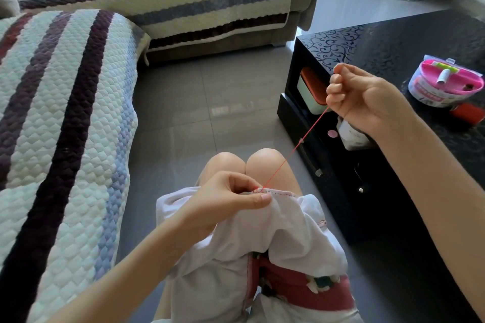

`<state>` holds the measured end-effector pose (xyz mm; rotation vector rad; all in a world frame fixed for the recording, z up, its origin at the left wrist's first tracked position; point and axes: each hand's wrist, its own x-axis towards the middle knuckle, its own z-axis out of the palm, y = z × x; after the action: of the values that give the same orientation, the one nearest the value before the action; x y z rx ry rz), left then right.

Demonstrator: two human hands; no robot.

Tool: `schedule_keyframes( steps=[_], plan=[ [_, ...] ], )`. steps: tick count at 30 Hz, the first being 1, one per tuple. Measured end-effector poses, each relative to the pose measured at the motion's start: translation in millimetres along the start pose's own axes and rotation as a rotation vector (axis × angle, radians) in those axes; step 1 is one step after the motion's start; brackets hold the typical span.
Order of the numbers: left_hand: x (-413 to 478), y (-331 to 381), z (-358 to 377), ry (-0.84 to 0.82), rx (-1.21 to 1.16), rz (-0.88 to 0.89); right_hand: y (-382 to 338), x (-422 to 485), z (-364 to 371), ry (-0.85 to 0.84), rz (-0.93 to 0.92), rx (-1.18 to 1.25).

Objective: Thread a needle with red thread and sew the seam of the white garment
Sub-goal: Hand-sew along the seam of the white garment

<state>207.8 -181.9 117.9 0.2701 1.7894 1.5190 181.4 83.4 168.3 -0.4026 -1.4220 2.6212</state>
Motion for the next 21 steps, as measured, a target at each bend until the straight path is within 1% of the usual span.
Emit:
schedule_keyframes(
  steps=[1, 3, 5, 6, 7, 8, 9, 11, 13, 14, 15, 17, 18, 19, 21],
  plan=[
    [-1, 0, 0, 0.005, -0.002, -0.003, -1, 14, -7, 0.048, -0.002, -0.023],
    [-1, 0, -1, 0.015, -0.008, -0.004, -4, 38, -22, 0.238, -0.088, -0.167],
    [-2, 0, -1, 0.03, -0.012, -0.006, -5, 54, -36, 0.459, -0.252, -0.387],
    [-2, 0, -1, 0.034, -0.009, -0.008, -3, 57, -39, 0.531, -0.332, -0.519],
    [-3, 0, -1, 0.035, 0.0, -0.008, -1, 56, -37, 0.554, -0.384, -0.662],
    [-3, 1, -1, 0.032, 0.012, -0.009, 5, 51, -32, 0.495, -0.398, -0.795],
    [-3, 1, -1, 0.029, 0.021, -0.009, 14, 41, -24, 0.355, -0.364, -0.897],
    [-4, 3, -2, 0.019, 0.016, -0.01, 34, 14, -9, -0.061, -0.163, -0.992],
    [-4, 5, -2, 0.011, 0.005, -0.011, 50, -14, -1, -0.455, 0.062, -1.005],
    [-4, 6, -2, 0.008, 0.003, -0.011, 57, -26, 1, -0.607, 0.167, -1.001],
    [-5, 7, -2, 0.002, 0.001, -0.01, 61, -35, 2, -0.723, 0.258, -1.001],
    [-6, 9, -2, -0.011, 0.0, -0.007, 69, -45, 2, -0.842, 0.366, -1.015],
    [-6, 10, -2, -0.014, 0.002, -0.008, 72, -47, 2, -0.858, 0.369, -1.031],
    [-6, 11, -2, -0.015, 0.001, -0.01, 73, -48, 1, -0.851, 0.346, -1.046],
    [-7, 11, -3, -0.011, 0.006, -0.006, 73, -48, -2, -0.784, 0.275, -1.048]
  ],
)
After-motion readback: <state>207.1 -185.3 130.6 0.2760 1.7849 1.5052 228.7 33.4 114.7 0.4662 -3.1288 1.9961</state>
